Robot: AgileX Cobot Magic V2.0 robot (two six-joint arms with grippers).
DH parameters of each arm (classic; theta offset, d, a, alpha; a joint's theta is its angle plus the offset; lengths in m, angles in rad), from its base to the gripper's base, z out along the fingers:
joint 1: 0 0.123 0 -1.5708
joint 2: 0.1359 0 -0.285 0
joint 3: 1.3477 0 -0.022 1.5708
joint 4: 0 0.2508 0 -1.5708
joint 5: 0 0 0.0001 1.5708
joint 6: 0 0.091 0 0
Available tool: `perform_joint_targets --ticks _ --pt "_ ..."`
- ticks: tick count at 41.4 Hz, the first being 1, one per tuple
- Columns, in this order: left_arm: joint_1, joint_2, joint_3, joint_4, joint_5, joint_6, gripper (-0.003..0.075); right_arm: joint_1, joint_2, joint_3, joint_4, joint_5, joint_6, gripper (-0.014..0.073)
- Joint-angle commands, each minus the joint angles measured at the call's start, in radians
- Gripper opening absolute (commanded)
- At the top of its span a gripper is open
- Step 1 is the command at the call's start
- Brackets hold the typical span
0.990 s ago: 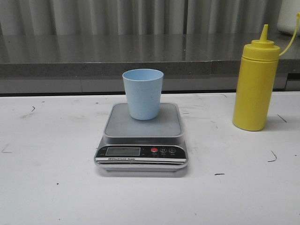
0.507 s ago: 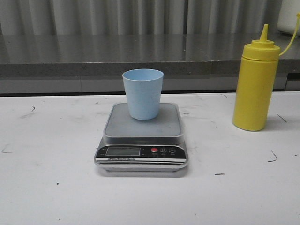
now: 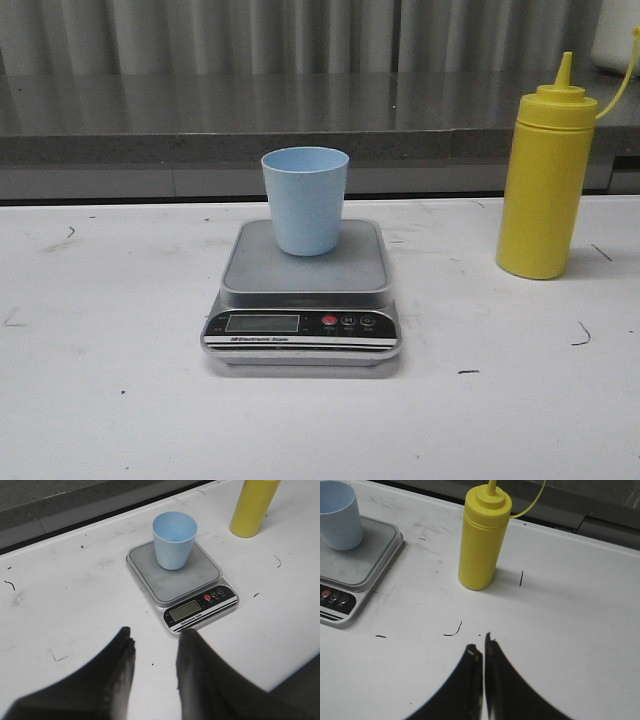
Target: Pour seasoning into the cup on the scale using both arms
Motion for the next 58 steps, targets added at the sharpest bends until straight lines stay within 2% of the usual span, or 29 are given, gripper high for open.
perform_joint_targets --ticks 1,3,25,28,33,38,45,51,58 --pt "-0.005 0.002 -0.026 -0.006 -0.076 0.002 0.0035 -0.001 0.0 -0.034 -0.018 -0.073 -0.011 -0.0069" --pt "-0.005 0.002 -0.026 -0.006 -0.076 0.002 -0.002 -0.001 0.0 -0.034 -0.018 -0.069 -0.011 -0.0066" --pt "-0.003 -0.01 -0.023 -0.009 -0.076 0.002 -0.002 -0.001 0.0 -0.034 -0.018 -0.069 -0.011 -0.0067" --pt "0.038 -0.03 0.001 -0.03 -0.094 0.002 -0.002 -0.001 0.0 -0.034 -0.018 -0.069 -0.011 -0.0067" --pt "0.163 -0.109 0.092 -0.036 -0.179 0.002 -0.002 -0.001 0.0 -0.034 -0.018 -0.069 -0.011 -0.0067" --pt "0.299 -0.231 0.245 -0.057 -0.355 0.002 -0.002 -0.001 0.0 -0.034 -0.018 -0.069 -0.011 -0.0067" --pt "0.437 -0.405 0.493 -0.062 -0.587 0.002 -0.002 -0.001 0.0 -0.034 -0.018 -0.069 -0.011 -0.0067" --pt "0.499 -0.531 0.632 -0.068 -0.643 0.002 -0.002 -0.001 0.0 -0.034 -0.018 -0.069 -0.011 -0.0067" --pt "0.514 -0.633 0.732 -0.07 -0.666 0.002 -0.002 -0.001 0.0 -0.034 -0.018 -0.069 -0.011 -0.0067"
